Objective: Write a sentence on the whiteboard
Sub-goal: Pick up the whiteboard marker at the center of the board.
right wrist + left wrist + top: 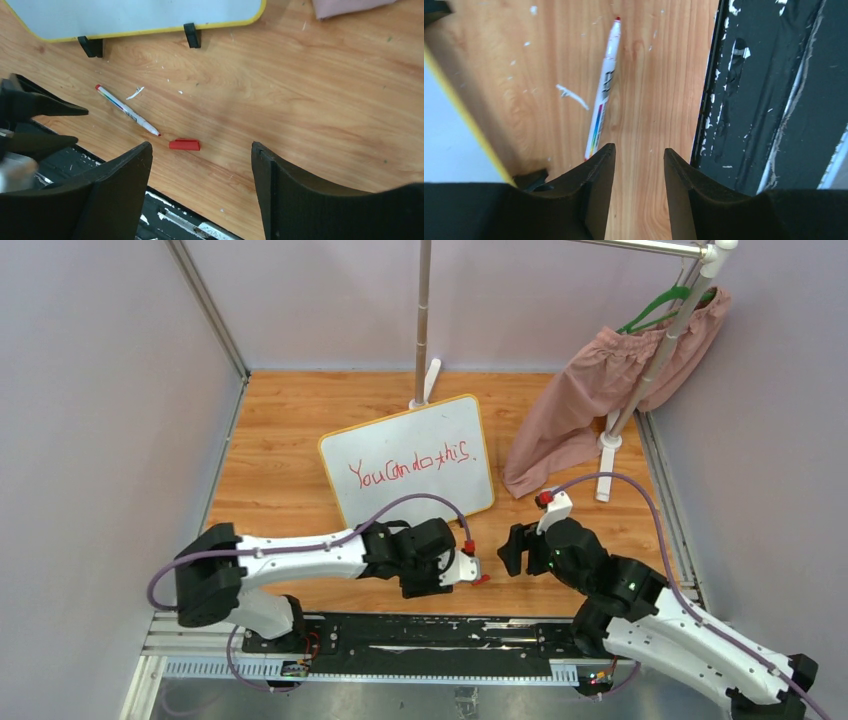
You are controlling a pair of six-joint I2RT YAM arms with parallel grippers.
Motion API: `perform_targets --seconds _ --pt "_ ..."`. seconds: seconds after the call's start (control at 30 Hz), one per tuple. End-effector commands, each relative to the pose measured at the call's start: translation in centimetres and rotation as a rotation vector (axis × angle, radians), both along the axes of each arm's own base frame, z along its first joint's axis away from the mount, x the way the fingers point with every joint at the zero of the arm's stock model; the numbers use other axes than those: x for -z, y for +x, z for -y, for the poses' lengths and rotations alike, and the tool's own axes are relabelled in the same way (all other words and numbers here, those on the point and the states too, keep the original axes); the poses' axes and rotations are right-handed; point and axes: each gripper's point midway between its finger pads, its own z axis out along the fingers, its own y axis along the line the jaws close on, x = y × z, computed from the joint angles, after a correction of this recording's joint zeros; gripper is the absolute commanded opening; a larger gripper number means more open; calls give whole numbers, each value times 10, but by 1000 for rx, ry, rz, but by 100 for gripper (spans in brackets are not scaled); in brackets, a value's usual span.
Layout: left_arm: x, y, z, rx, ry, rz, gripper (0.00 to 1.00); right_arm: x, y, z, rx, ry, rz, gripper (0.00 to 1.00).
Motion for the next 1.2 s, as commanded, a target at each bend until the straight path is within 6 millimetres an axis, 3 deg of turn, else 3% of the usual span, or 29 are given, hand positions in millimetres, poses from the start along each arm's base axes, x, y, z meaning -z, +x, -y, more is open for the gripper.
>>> perform_targets --seconds 0.0,0.17,0.37,0.7,0.9,1.03,1.17 --pt "18 -2 17 144 29 -22 45 -8 -5 -20 -76 132 -42 75" --pt "34 17 25 226 88 72 44 -16 -10 -21 -112 151 -21 76" --pt "39 35 33 263 51 130 42 -24 -20 -16 -114 213 -18 75" --pt "64 13 28 315 75 -35 38 -49 -27 -1 -108 241 38 76" --pt "76 13 24 301 114 -49 36 -58 -29 1 -111 251 53 76" --pt "83 13 19 289 133 -51 27 -58 -30 5 -102 254 56 76" --pt "84 15 16 273 139 -42 12 -55 -32 8 -95 254 53 76"
